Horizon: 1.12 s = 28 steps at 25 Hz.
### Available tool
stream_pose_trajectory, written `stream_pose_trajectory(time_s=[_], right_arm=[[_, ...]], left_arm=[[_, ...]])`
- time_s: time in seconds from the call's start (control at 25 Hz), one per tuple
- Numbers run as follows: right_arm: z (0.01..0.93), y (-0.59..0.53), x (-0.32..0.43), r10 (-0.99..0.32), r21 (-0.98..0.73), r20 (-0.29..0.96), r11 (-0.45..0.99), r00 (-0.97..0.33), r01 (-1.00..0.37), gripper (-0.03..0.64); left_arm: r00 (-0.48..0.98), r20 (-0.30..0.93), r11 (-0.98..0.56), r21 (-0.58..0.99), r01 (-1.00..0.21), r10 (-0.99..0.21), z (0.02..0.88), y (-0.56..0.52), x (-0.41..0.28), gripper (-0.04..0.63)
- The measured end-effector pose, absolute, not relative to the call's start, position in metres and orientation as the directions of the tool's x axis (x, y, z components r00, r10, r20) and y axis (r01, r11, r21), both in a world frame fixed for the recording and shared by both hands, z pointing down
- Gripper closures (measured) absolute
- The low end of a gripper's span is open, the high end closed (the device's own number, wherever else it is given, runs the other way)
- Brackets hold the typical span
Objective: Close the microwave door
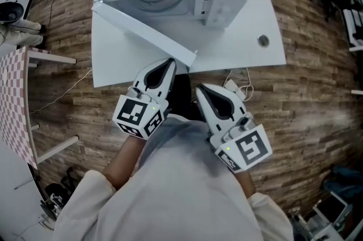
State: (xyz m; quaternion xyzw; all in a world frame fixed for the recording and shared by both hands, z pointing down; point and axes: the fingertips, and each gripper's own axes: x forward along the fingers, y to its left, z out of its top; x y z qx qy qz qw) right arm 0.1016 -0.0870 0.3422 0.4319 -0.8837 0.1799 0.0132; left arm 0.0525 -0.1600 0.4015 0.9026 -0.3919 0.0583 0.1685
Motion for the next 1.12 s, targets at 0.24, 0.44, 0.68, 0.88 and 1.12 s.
stream_pose_trajectory(time_s=[0.24,0.44,0.68,0.88,1.12], right_arm=[[0.344,-0.093,0.109,-0.766,-0.300,0.202,0.545,-0.610,-0.783,0.594],[0.346,-0.101,0.117,-0.774,-0.309,0.207,0.529,-0.599,-0.790,0.594],[0.343,-0.113,0.120,-0.777,-0.319,0.193,0.529,-0.600,-0.787,0.594],[0.347,-0.121,0.121,-0.771,-0.324,0.198,0.531,-0.605,-0.783,0.594],[0.348,-0.131,0.128,-0.778,-0.318,0.205,0.521,-0.594,-0.792,0.594]], left_arm=[[0.707,0.241,-0.655,0.266,-0.707,-0.665,0.403,-0.166,0.061,0.575],[0.709,0.246,-0.655,0.273,-0.705,-0.661,0.411,-0.175,0.067,0.575],[0.696,0.260,-0.656,0.232,-0.718,-0.669,0.414,-0.184,0.072,0.575],[0.703,0.261,-0.651,0.266,-0.711,-0.661,0.417,-0.193,0.077,0.575],[0.713,0.259,-0.647,0.300,-0.701,-0.652,0.421,-0.204,0.084,0.575]])
